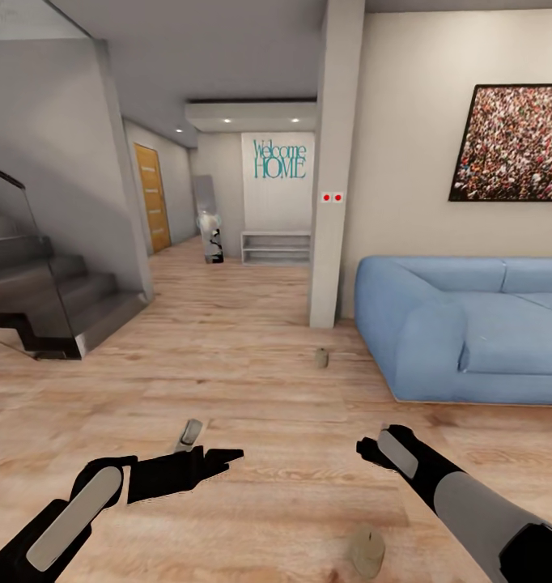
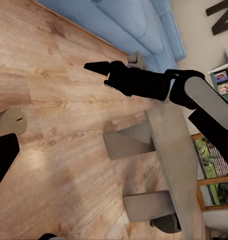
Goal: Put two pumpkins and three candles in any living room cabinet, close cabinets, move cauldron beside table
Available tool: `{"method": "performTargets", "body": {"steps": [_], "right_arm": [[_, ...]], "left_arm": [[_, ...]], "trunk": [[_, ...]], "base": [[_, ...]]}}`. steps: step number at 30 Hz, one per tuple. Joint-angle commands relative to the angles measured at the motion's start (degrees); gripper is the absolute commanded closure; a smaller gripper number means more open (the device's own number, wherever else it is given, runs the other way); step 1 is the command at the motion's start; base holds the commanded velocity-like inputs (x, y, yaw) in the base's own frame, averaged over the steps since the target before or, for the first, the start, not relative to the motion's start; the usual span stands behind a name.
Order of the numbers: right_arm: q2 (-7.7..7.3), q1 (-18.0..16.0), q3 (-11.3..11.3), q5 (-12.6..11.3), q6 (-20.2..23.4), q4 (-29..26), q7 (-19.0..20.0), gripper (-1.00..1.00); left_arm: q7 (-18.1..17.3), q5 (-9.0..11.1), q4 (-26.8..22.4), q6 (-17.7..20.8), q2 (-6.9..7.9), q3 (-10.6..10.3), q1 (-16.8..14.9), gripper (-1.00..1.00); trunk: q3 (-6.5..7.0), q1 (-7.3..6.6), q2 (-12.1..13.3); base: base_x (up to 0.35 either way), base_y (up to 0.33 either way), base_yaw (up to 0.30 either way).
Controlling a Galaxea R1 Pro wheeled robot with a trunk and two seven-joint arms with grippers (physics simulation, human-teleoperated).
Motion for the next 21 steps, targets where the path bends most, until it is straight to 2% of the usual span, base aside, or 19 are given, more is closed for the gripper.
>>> {"method": "performTargets", "body": {"steps": [1,3,6,21], "right_arm": [[-0.04,0.0,0.4,0.5,0.1,0.0,-0.4,-1.0],[0.01,0.0,0.3,2.2,0.2,0.2,-0.4,-1.0],[0.01,0.0,0.3,3.3,0.4,0.4,-0.4,-1.0],[0.01,0.0,0.3,3.8,0.7,0.5,-0.4,-1.0]], "left_arm": [[-0.2,0.0,0.0,0.1,0.04,-0.1,-0.1,-1.0],[-0.2,0.0,0.0,0.1,0.04,-0.1,-0.1,-1.0],[-0.2,0.2,-0.1,0.2,0.05,0.0,-0.1,-1.0],[-0.9,1.2,-2.9,0.3,0.58,0.6,-0.1,-1.0]], "trunk": [[-0.07,0.03,0.0],[-0.07,0.03,0.0],[-0.07,0.03,0.0],[-0.07,0.03,0.0]], "base": [[0.339,0.0,0.0],[0.332,0.0,0.0],[0.176,0.0,0.0],[0.011,0.0,0.0]]}}
